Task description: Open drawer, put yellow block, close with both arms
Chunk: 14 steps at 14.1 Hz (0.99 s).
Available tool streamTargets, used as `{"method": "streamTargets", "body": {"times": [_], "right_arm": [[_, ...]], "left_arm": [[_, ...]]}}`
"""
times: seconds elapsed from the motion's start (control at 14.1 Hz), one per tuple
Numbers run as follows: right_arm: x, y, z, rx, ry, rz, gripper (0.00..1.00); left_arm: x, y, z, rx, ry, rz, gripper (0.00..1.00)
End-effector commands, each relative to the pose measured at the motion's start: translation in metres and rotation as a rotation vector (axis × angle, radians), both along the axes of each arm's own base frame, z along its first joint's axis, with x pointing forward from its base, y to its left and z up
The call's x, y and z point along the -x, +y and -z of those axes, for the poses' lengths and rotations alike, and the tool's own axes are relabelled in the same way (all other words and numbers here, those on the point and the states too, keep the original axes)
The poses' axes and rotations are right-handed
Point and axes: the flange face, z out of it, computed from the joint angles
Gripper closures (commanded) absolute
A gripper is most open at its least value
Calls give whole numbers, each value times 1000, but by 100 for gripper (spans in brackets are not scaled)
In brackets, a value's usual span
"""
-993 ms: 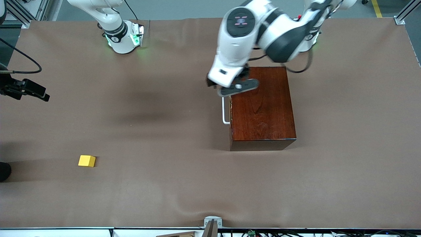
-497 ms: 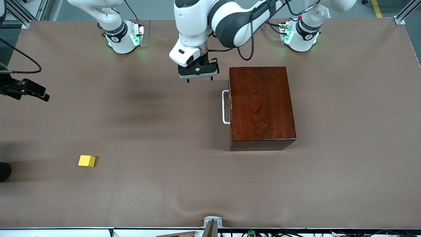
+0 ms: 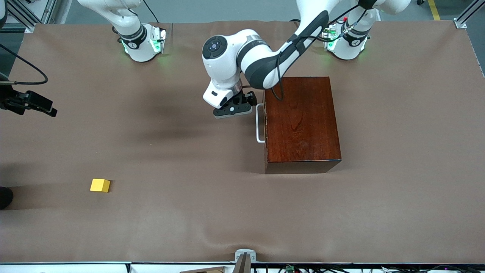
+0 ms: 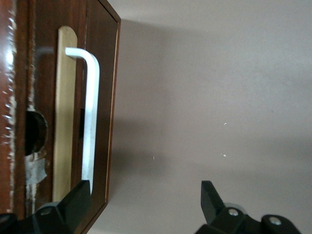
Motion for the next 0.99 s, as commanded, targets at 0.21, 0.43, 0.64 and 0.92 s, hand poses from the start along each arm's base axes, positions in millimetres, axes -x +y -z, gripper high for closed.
{"method": "streamTargets", "body": {"times": [0.21, 0.43, 0.64, 0.92], "right_arm": [[7, -1, -7, 8, -7, 5, 0], [7, -1, -7, 8, -7, 5, 0], [7, -1, -7, 8, -7, 5, 0], [7, -1, -7, 8, -5, 5, 0]], "left_arm": [[-8, 0, 15, -43, -14, -6, 0], [-22, 11, 24, -68, -16, 14, 0], [-21, 10, 26, -72, -15, 20, 0], [-22, 11, 30, -78, -13, 13, 0]]}}
